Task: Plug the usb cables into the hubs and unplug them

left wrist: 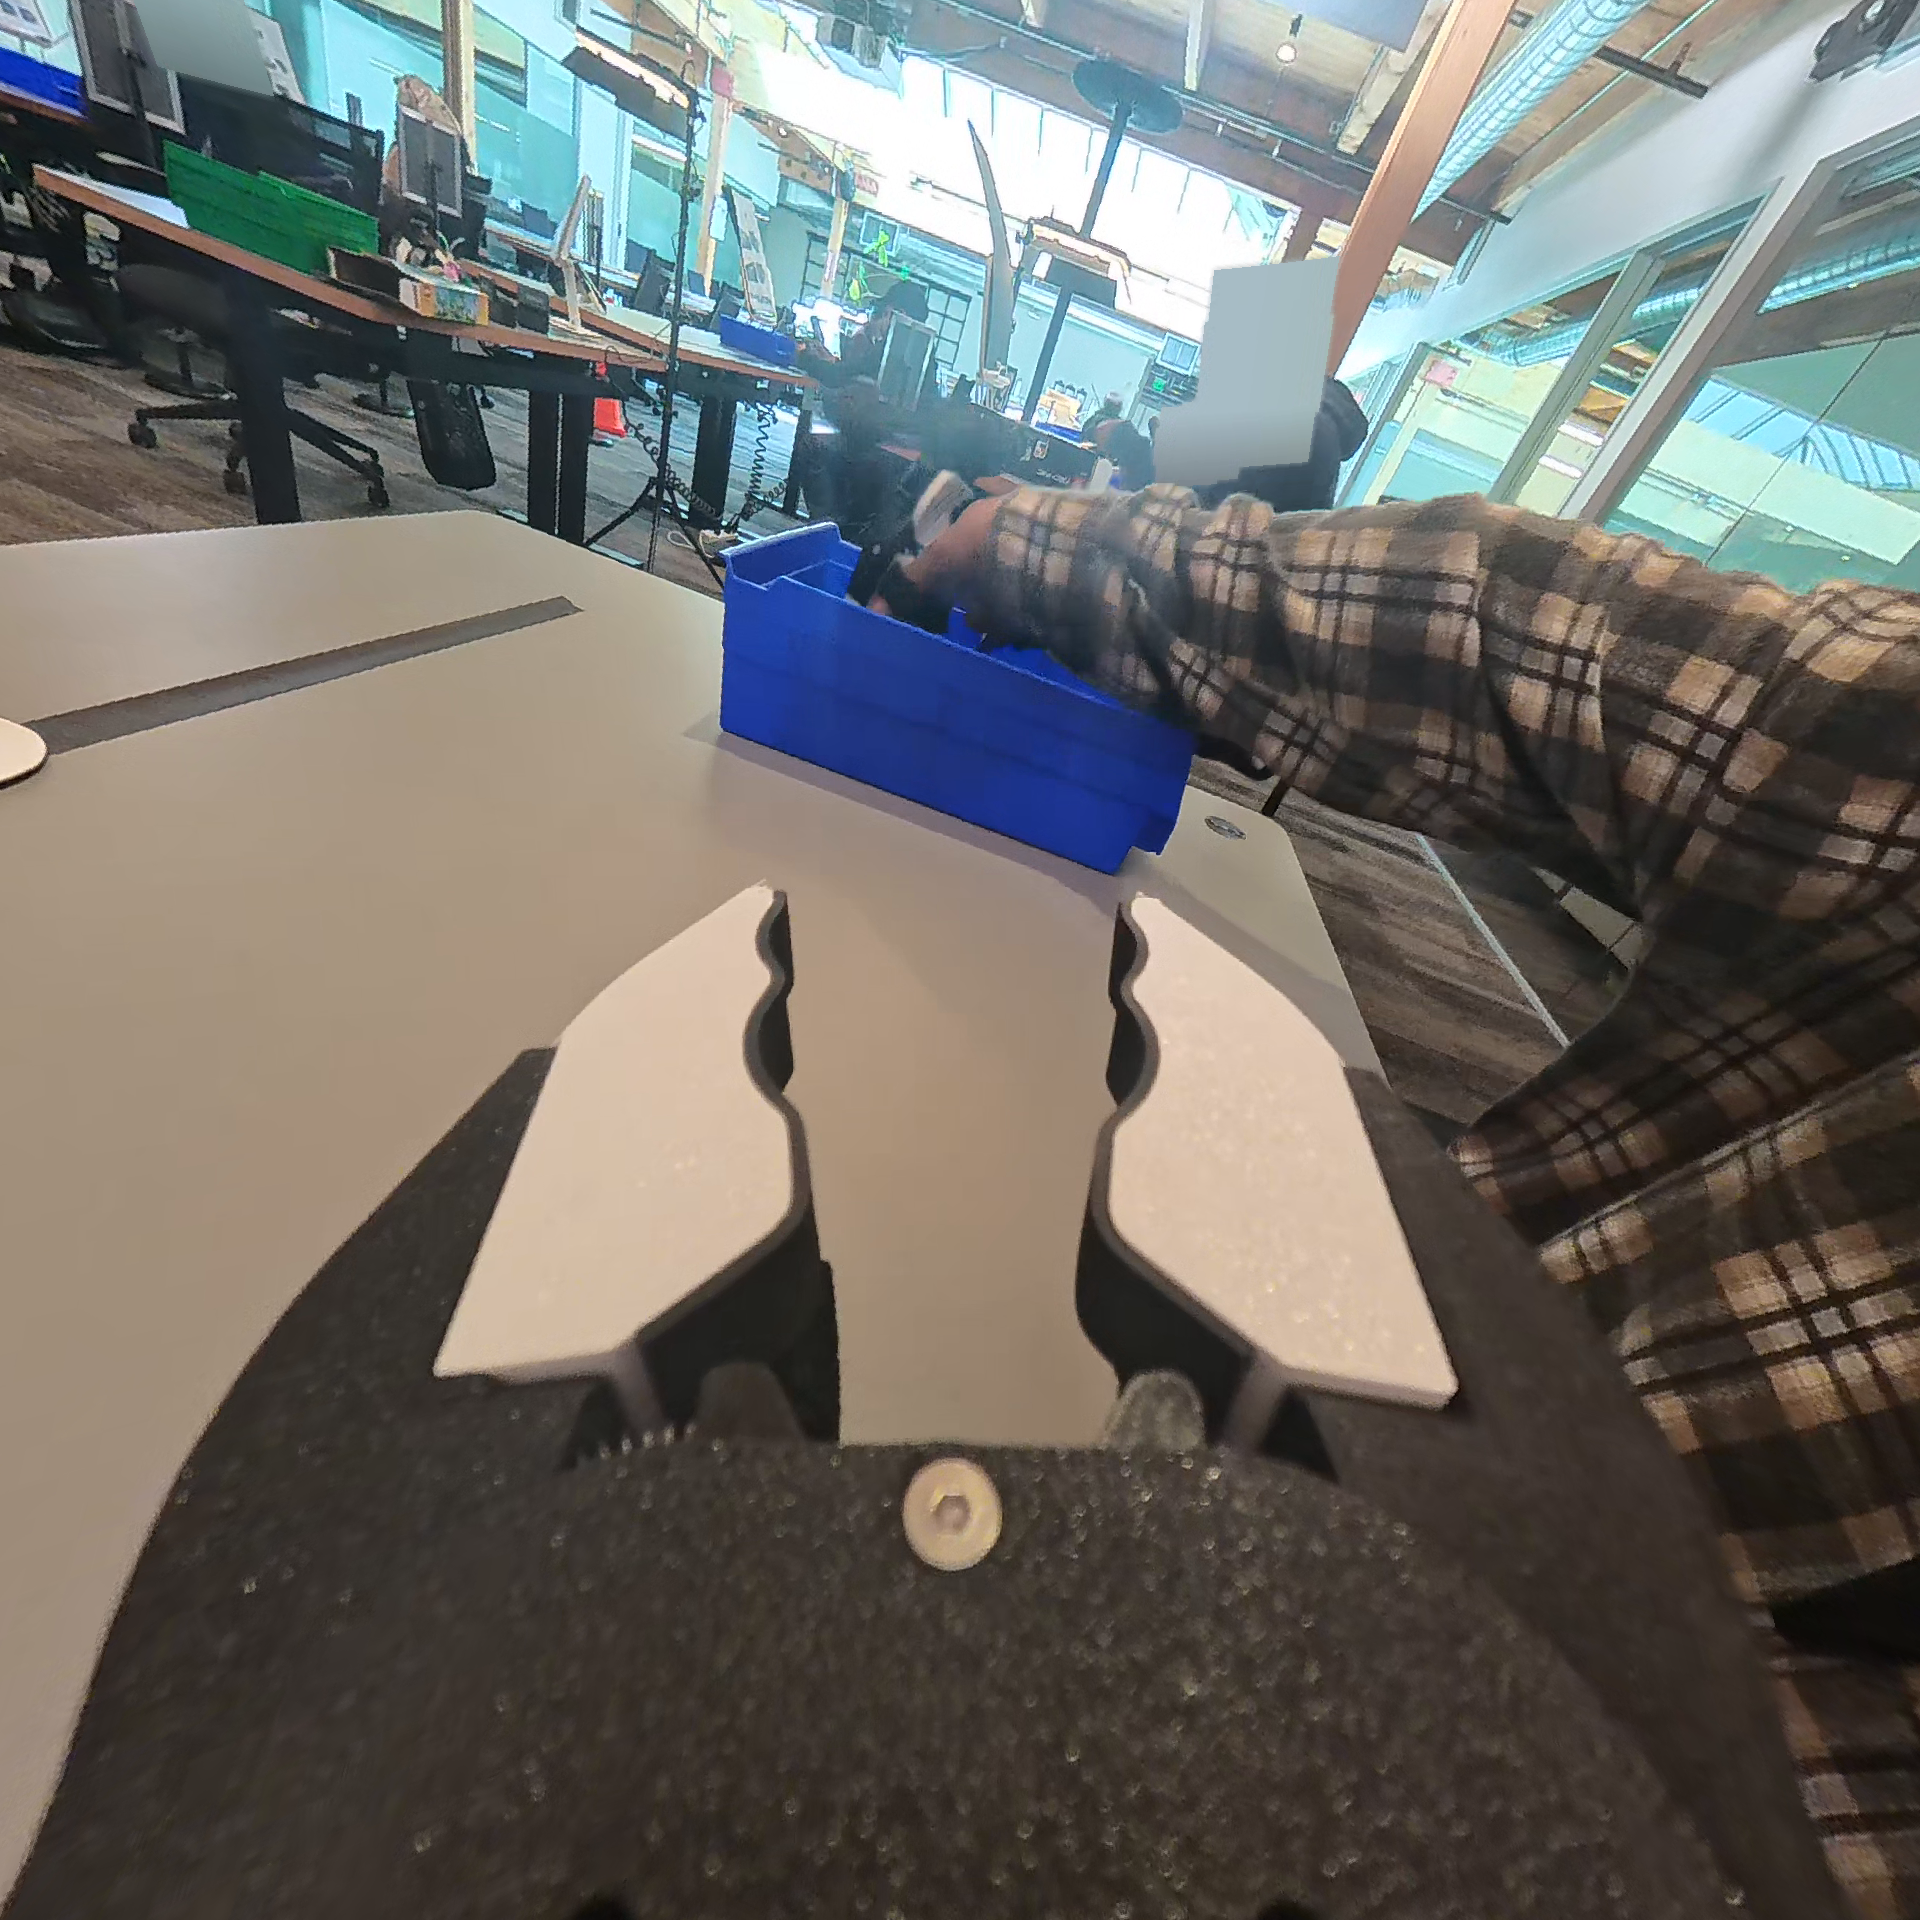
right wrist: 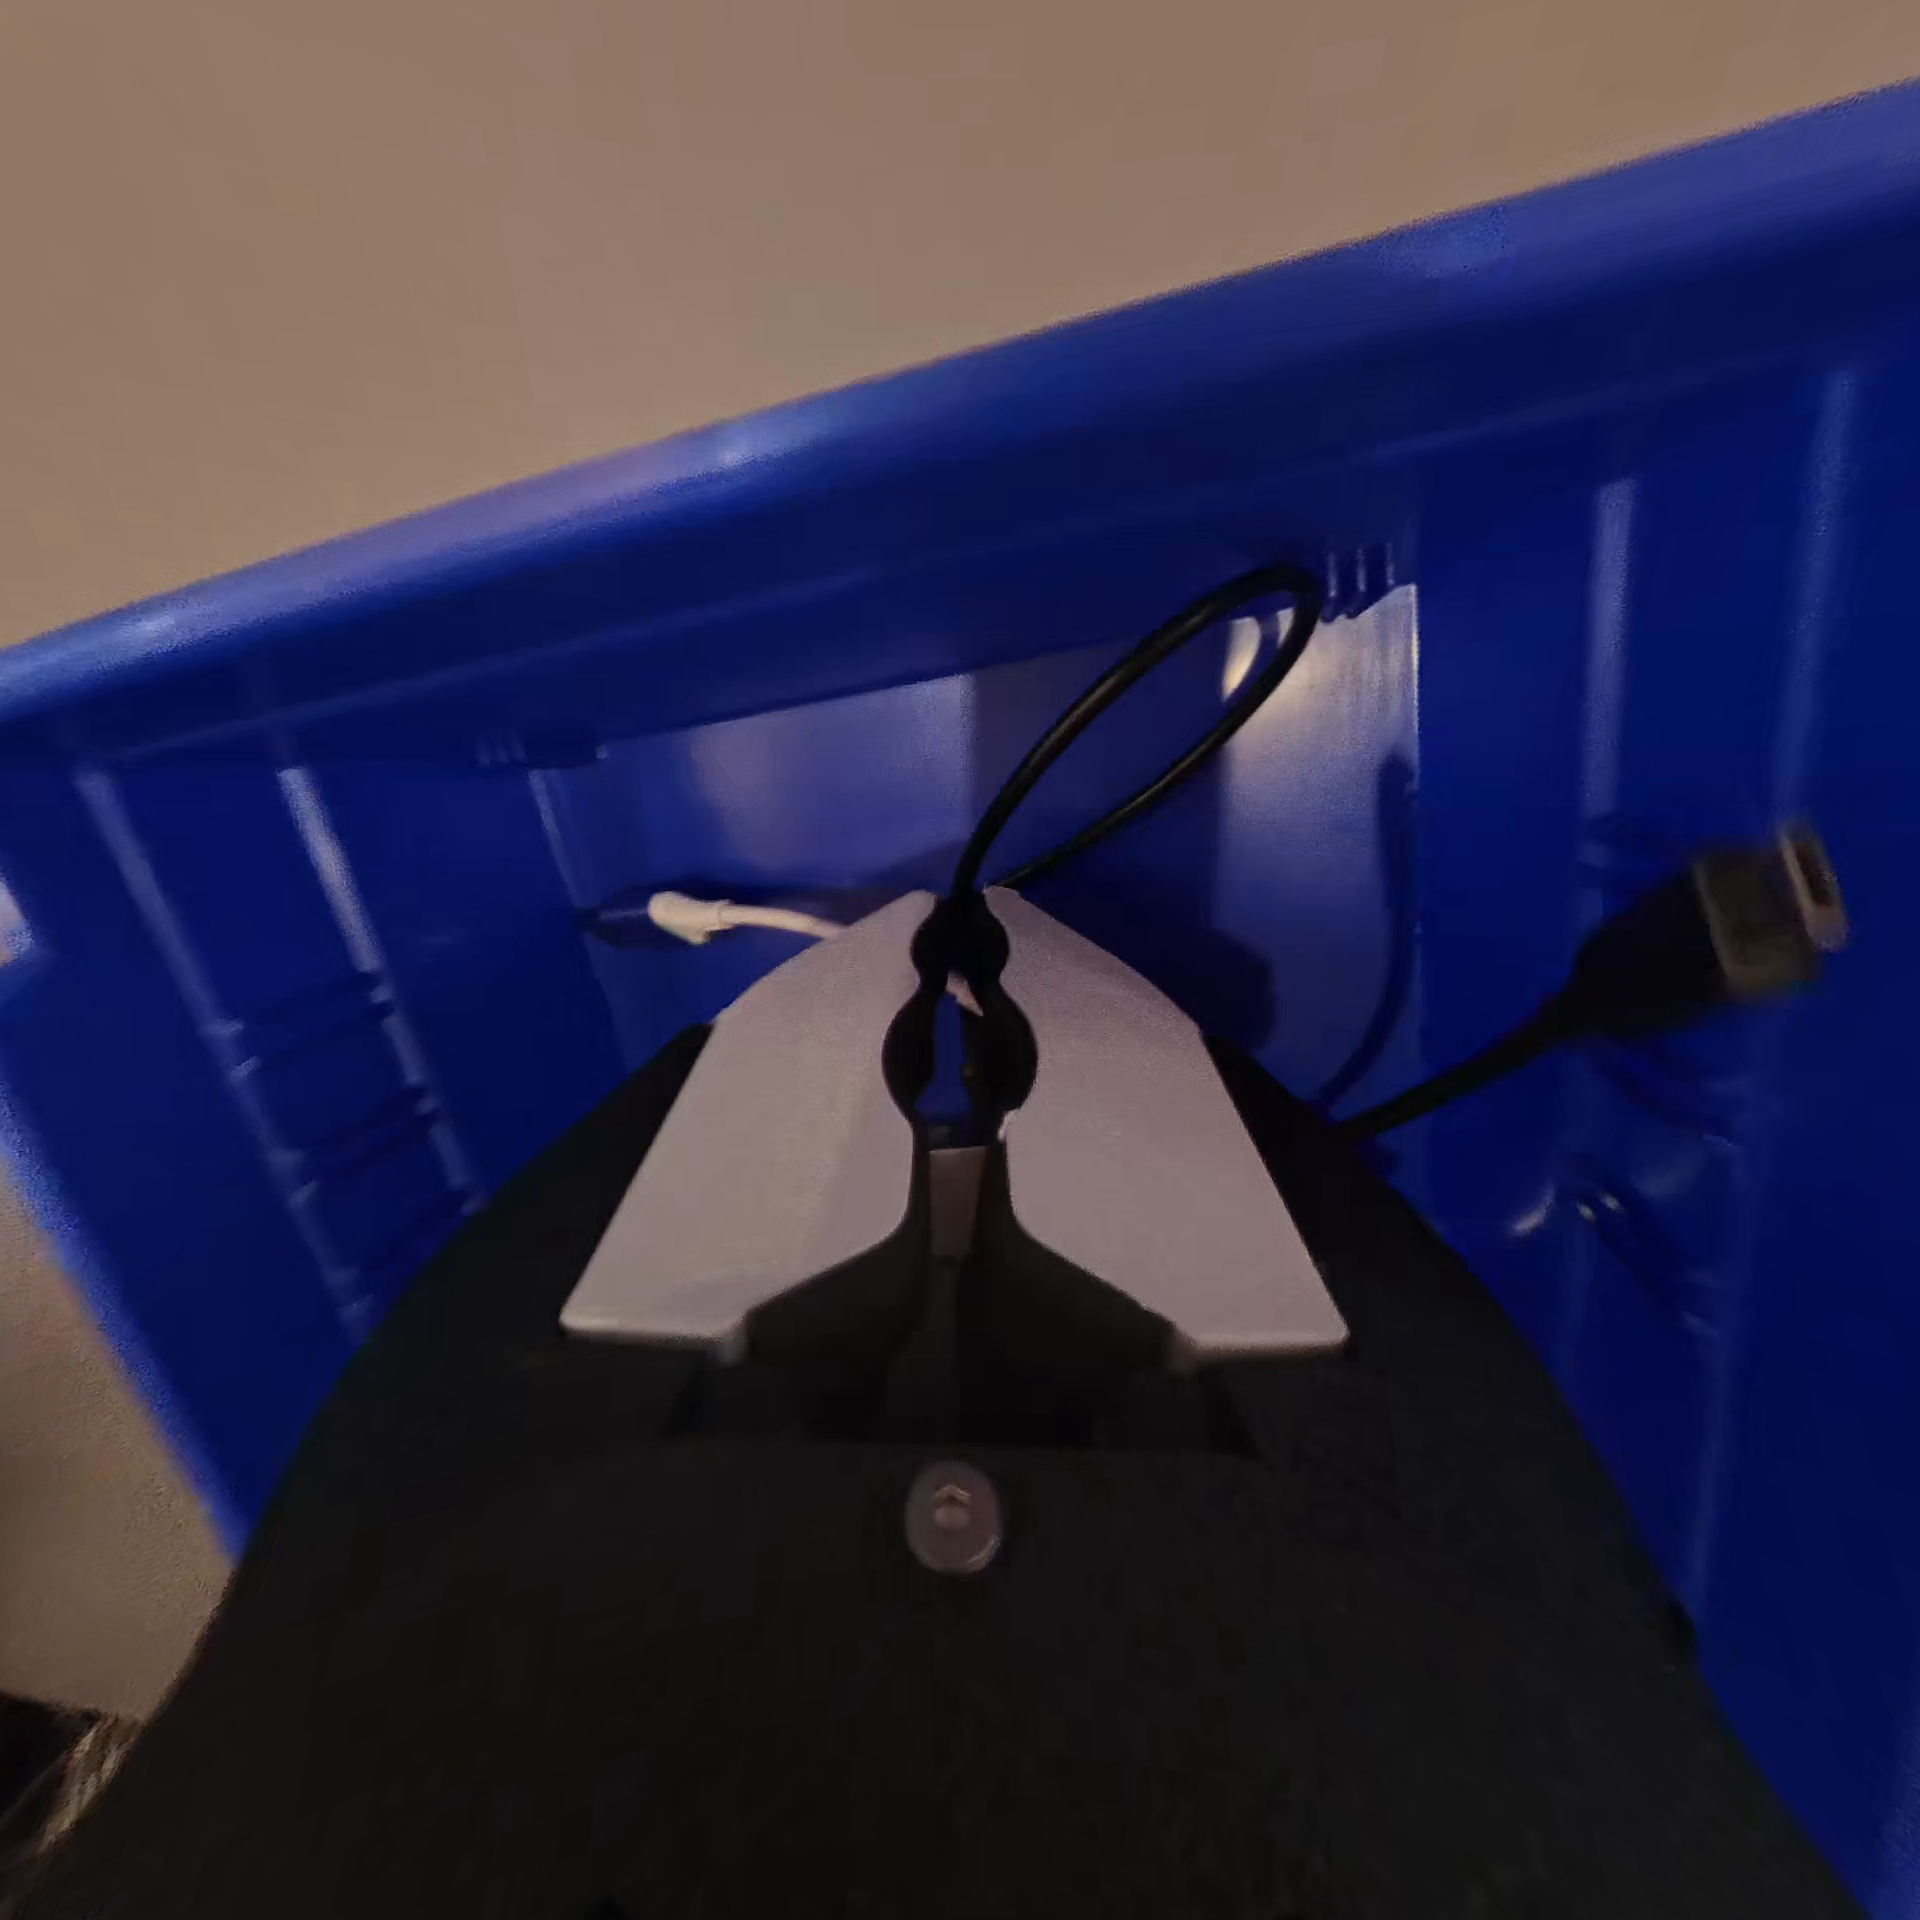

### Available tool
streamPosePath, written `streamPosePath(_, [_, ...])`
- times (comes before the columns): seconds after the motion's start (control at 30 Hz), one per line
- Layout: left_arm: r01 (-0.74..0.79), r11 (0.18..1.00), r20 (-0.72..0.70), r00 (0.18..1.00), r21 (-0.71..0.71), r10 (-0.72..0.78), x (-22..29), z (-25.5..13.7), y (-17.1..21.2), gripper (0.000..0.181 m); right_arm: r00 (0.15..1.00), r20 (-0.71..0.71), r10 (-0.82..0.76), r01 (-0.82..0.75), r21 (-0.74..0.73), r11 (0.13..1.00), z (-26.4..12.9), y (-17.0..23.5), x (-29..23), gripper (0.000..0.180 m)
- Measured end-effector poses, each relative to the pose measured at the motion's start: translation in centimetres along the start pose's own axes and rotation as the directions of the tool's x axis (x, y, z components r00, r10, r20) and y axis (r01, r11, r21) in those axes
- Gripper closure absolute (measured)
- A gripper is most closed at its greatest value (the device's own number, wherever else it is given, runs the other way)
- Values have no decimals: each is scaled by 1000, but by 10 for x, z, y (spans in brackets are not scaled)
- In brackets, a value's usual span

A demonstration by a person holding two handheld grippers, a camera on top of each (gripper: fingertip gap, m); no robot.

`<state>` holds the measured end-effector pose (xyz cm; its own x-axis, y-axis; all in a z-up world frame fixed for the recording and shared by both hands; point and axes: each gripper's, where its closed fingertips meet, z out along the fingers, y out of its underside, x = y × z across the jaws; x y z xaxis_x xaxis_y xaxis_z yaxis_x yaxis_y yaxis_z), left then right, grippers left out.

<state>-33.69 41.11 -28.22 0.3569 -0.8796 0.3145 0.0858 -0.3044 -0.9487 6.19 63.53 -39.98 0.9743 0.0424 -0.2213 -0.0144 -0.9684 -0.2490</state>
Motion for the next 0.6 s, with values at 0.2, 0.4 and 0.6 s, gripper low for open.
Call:
streamPosePath(0.2, [11, 1000, -7, 1000, -6, -11, 0, 2, 3, 123, 993, 54, -105, 93, 183, 979, -60, -14, -3, 177])
streamPosePath(0.4, [11, 1000, -1, 1000, -13, -11, -2, 2, 5, 123, 966, -44, -256, 255, 343, 904, -111, -26, -16, 178])
streamPosePath(0.6, [54, 998, -11, 998, 27, -54, -6, -3, 0, 122, 928, -154, -340, 372, 429, 823, -161, -32, -26, 178])
